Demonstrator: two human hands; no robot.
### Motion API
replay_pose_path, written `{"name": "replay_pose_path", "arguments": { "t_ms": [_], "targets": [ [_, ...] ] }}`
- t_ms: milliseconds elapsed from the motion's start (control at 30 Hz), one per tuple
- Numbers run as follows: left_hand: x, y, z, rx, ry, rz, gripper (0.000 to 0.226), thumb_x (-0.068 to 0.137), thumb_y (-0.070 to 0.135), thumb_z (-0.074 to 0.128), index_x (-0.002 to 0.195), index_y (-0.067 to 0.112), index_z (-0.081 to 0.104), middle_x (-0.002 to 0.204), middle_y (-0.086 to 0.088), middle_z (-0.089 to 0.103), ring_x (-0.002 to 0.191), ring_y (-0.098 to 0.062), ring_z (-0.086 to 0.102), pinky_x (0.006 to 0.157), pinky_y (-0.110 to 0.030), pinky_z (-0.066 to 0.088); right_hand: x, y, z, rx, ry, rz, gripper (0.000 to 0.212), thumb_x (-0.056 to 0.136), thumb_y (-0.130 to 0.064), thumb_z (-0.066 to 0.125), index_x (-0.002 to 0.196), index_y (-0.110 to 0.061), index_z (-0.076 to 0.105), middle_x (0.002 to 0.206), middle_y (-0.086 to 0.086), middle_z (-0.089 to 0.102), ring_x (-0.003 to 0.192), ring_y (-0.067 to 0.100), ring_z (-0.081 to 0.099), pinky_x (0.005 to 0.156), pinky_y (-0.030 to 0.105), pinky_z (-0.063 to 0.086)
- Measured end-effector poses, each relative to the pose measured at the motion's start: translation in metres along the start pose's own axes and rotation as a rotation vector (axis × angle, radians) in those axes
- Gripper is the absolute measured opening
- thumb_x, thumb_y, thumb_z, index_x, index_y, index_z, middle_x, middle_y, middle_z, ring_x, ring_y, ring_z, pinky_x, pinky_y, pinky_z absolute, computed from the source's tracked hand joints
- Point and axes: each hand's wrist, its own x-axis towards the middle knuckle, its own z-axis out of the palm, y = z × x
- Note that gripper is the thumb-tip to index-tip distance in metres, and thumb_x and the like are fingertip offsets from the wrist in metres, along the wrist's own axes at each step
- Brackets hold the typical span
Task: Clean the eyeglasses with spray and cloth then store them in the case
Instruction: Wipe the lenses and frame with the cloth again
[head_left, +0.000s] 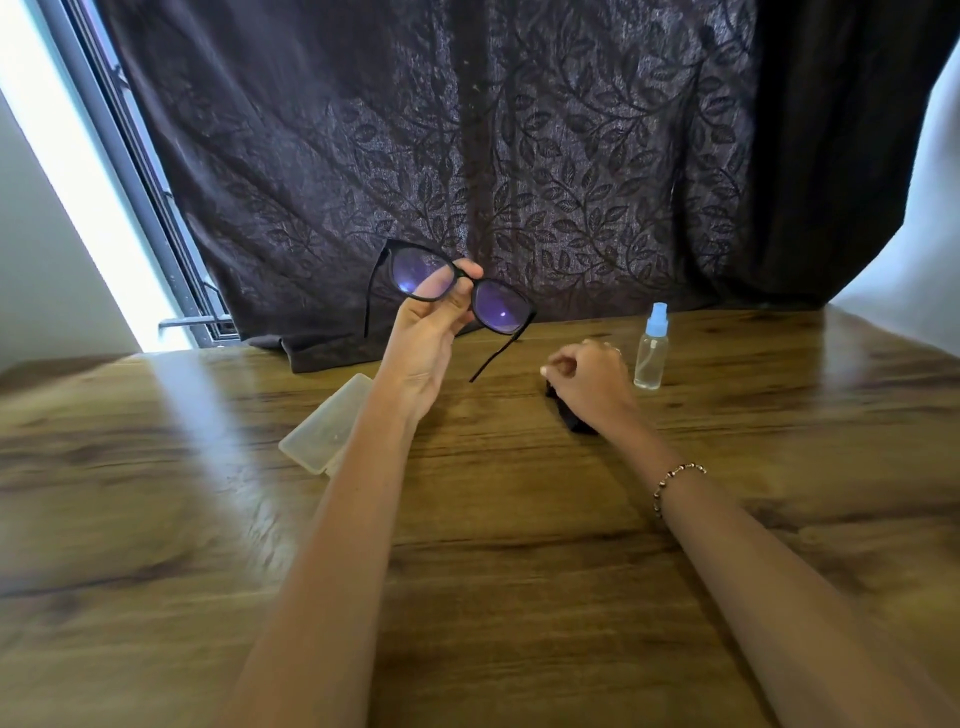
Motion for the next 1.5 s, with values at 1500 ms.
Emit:
{"name": "replay_pose_path", "arguments": {
  "t_ms": [1500],
  "targets": [
    [0.005, -0.001, -0.029, 0.610, 0.348, -0.739, 0.014, 0.093, 0.011, 0.057, 0.082, 0.003, 0.055, 0.061, -0.009, 0.068, 0.051, -0.017, 0.068, 0.079, -0.033, 0.055, 0.002, -0.018, -0.032, 0.885, -0.159, 0.448, 0.004, 0.087, -0.010, 0.067, 0.091, -0.008, 0.070, 0.075, 0.009, 0.075, 0.072, 0.015, 0.071, 0.066, 0.024, 0.060]
  ]
}}
